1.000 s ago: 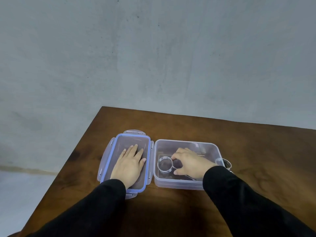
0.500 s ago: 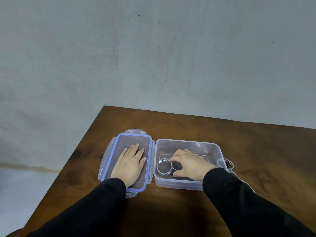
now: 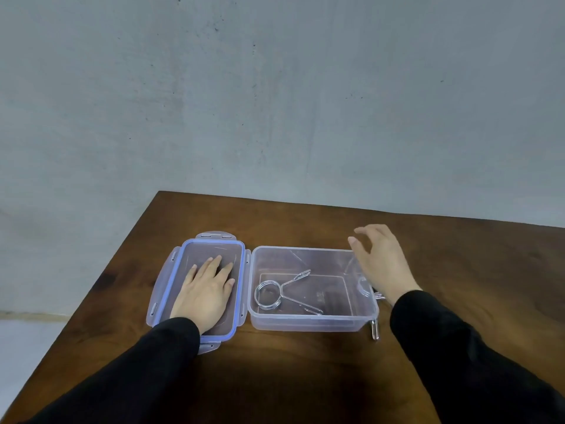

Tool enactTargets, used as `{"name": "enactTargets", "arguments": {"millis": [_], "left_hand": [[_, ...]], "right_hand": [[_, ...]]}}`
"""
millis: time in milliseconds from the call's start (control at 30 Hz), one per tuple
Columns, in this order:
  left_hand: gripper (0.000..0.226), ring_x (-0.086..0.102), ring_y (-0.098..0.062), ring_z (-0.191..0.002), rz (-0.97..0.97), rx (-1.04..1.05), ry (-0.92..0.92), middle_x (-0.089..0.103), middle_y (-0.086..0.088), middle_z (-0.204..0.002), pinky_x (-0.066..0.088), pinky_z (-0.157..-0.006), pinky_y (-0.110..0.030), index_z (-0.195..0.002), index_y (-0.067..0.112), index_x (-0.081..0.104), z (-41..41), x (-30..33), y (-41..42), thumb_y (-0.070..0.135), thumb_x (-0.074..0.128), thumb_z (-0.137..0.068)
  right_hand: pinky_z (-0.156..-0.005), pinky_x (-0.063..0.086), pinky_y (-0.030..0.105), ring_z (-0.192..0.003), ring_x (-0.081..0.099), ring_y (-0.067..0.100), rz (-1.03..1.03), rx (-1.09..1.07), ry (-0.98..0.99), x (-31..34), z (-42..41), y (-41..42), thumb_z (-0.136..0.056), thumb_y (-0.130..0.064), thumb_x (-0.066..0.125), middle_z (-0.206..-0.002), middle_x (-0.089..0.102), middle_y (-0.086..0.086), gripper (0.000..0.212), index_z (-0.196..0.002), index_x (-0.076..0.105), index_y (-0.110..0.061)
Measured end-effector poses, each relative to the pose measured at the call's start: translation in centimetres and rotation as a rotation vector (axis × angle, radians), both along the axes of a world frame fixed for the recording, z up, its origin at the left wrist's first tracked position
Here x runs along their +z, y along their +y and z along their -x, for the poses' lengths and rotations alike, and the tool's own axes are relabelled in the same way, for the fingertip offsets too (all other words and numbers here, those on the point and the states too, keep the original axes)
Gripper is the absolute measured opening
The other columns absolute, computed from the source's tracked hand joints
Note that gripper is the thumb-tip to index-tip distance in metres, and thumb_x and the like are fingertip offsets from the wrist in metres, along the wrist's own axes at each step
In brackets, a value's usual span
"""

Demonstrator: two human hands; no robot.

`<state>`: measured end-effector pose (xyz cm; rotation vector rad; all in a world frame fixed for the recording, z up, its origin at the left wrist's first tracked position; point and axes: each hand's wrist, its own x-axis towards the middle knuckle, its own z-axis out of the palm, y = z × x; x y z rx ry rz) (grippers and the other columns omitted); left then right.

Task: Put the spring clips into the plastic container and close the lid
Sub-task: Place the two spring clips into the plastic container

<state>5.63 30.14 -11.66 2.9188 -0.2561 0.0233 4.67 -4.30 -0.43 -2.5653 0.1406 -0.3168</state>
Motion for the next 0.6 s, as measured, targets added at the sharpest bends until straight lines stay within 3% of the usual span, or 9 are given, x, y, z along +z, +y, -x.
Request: {"name": "enactTargets", "arguments": {"millis": [200, 400, 500, 600], "left_hand": [[0.051, 0.022, -0.019, -0.148, -0.015, 0.001, 0.008, 0.032, -0.001, -0.160, 0.012, -0.122, -0.044, -0.152, 0.026, 0.033, 0.0, 0.0, -0.2, 0.039, 0.020, -0.105], [0.051, 0.024, -0.020, -0.148, -0.026, -0.013, 0.008, 0.032, -0.001, -0.160, 0.013, -0.122, -0.043, -0.152, 0.025, 0.033, 0.1, -0.1, -0.1, 0.038, 0.020, -0.105], [0.051, 0.026, -0.020, -0.147, -0.036, -0.005, -0.004, 0.035, -0.001, -0.159, 0.014, -0.122, -0.043, -0.151, 0.026, 0.035, 0.1, -0.2, -0.2, 0.039, 0.020, -0.104], [0.051, 0.026, -0.020, -0.147, -0.039, 0.003, -0.008, 0.035, -0.001, -0.159, 0.013, -0.121, -0.042, -0.151, 0.026, 0.035, 0.0, -0.3, -0.1, 0.039, 0.020, -0.104]], "right_hand": [[-0.099, 0.050, 0.039, -0.122, 0.057, 0.028, 0.072, -0.224, 0.348, -2.5, 1.9, -3.9, -0.100, -0.045, 0.055, -0.146, 0.049, 0.012, 0.050, -0.140, 0.055, -0.013], [-0.084, 0.058, 0.043, -0.091, 0.065, 0.025, 0.118, -0.270, 0.540, -5.1, 4.0, -4.9, -0.091, -0.058, 0.055, -0.112, 0.065, 0.009, 0.053, -0.116, 0.066, -0.013], [-0.084, 0.059, 0.042, -0.094, 0.064, 0.024, 0.140, -0.256, 0.589, -5.4, 4.7, -4.7, -0.086, -0.064, 0.058, -0.118, 0.063, 0.009, 0.059, -0.118, 0.063, -0.015], [-0.090, 0.056, 0.043, -0.109, 0.060, 0.029, 0.174, -0.243, 0.653, -5.5, 5.4, -4.4, -0.072, -0.077, 0.063, -0.126, 0.057, 0.010, 0.080, -0.124, 0.059, -0.016]]}}
